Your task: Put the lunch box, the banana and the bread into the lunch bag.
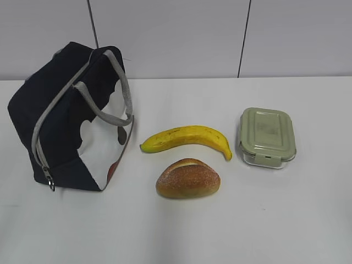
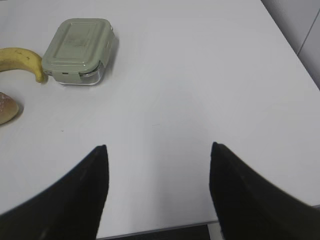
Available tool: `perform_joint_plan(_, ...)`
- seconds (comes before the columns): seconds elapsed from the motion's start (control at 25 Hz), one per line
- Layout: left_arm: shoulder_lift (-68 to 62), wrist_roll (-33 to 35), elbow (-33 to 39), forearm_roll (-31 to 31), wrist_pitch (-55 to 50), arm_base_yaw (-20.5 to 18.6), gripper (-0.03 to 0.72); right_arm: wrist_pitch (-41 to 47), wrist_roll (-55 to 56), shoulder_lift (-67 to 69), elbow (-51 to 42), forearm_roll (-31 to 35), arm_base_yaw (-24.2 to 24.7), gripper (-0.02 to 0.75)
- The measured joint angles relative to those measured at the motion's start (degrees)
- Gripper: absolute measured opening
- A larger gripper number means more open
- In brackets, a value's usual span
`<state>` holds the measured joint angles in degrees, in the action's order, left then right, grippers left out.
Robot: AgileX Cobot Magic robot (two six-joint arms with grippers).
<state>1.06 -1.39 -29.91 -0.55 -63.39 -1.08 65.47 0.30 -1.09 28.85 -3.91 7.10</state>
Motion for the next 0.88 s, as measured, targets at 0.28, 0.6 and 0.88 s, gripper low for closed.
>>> perform_joint_plan(0.28, 0.0, 0.0, 0.0, 0.0, 0.0, 0.0, 0.644, 0.0, 0.0, 0.0, 0.0, 0.0, 0.0, 0.47)
perform_joint_plan(0.6, 0.0, 0.0, 0.0, 0.0, 0.0, 0.0, 0.609, 0.0, 0.0, 0.0, 0.0, 0.0, 0.0, 0.47)
perform_joint_plan(0.88, -5.1, 0.0, -2.82, 0.0, 0.02, 0.0, 0.594, 0.0, 0.0, 0.0, 0.0, 0.0, 0.0, 0.47)
